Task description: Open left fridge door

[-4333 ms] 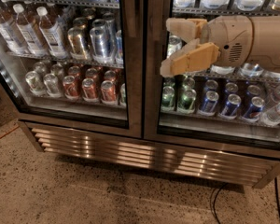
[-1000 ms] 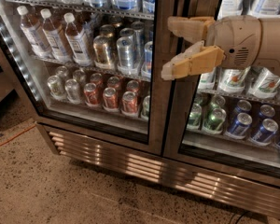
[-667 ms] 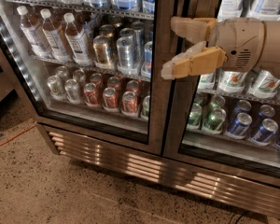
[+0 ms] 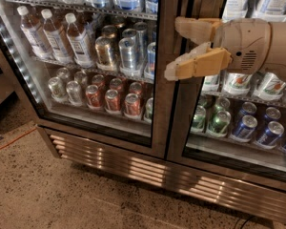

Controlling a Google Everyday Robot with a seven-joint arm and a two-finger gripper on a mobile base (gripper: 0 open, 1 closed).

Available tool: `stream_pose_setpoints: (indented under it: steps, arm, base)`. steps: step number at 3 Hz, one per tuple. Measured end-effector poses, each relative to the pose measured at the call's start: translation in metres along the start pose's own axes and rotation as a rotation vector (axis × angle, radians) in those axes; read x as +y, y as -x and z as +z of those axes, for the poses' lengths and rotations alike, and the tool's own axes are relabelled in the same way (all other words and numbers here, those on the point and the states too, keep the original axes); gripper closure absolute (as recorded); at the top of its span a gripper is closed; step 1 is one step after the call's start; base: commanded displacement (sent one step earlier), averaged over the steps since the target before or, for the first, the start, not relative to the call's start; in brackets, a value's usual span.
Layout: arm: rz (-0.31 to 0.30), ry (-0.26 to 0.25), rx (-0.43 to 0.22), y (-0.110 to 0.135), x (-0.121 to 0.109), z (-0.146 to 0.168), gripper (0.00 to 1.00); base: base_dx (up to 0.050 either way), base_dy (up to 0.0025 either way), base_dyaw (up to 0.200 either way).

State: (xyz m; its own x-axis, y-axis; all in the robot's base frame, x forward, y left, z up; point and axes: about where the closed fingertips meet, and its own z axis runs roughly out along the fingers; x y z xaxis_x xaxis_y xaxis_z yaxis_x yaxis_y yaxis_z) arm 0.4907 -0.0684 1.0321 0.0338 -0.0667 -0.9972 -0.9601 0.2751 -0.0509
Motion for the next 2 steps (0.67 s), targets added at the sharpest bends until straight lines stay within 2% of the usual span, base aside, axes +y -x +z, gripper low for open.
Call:
stream_pose_setpoints:
  steps: [1, 2]
  arm:
    - [0.019, -0.069, -0.05, 0.0041, -0.0078, -0.0194, 0.0]
    - [0.02, -0.066, -0.051, 0.0043, -0.0072, -0.0179, 0.0]
  base:
    - [0.0, 0.0, 0.0]
    - [0.0, 0.0, 0.0]
